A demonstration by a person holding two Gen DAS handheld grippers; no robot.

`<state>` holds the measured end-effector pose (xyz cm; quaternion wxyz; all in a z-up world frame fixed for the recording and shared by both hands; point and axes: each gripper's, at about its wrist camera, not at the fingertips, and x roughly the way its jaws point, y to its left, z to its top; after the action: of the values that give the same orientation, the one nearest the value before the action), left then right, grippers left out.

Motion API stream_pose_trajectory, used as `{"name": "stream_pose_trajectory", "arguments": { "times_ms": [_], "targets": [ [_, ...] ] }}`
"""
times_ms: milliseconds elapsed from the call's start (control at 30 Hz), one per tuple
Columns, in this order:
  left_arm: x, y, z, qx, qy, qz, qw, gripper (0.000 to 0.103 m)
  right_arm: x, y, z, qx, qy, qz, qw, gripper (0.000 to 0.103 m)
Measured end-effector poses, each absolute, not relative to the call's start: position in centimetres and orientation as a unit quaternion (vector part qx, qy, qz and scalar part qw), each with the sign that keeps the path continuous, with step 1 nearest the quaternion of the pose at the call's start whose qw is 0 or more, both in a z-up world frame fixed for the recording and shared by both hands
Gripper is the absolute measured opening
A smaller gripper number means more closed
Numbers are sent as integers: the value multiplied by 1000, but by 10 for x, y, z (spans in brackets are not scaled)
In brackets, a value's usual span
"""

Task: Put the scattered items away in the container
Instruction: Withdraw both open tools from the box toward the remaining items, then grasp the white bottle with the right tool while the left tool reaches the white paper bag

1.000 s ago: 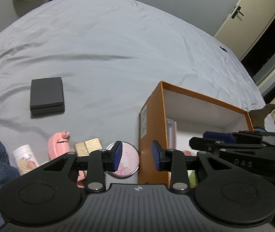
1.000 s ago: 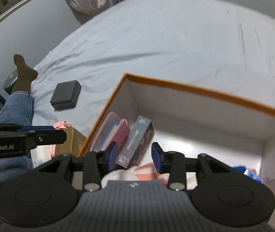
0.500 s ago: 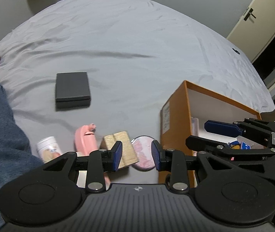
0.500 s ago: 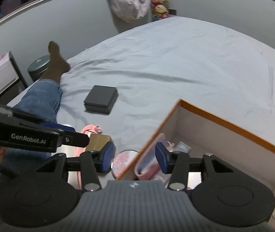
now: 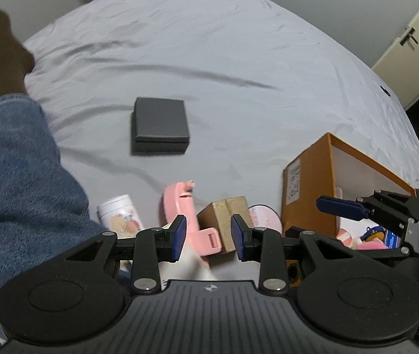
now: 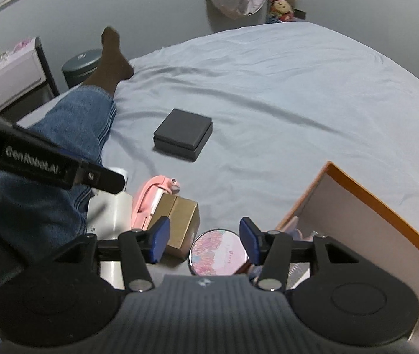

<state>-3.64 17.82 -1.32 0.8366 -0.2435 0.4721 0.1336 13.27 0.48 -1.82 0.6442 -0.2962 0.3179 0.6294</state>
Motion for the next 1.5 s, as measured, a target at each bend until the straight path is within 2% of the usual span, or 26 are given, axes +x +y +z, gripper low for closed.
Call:
{"name": "stream_pose_trajectory", "arguments": {
  "times_ms": [400,733,1233,1433,1500],
  "targets": [
    [-38,180,-34,-259,508,145,808,40,107,20,-38,-332,340,655,587,55],
    [-40,176,-48,-233,537,153,796,40,91,40,-75,-319,429,658,530,55],
    [-47,184,-48,-242,530,154,798,40,78,60,-100,-298,487,659,490,53],
    [-48,185,-45,-243,526,154,800,40,79,56,-86,-297,476,668,489,36],
    [-48,185,-44,-242,526,154,801,40,80,56,-84,-289,482,672,482,35]
  ]
}}
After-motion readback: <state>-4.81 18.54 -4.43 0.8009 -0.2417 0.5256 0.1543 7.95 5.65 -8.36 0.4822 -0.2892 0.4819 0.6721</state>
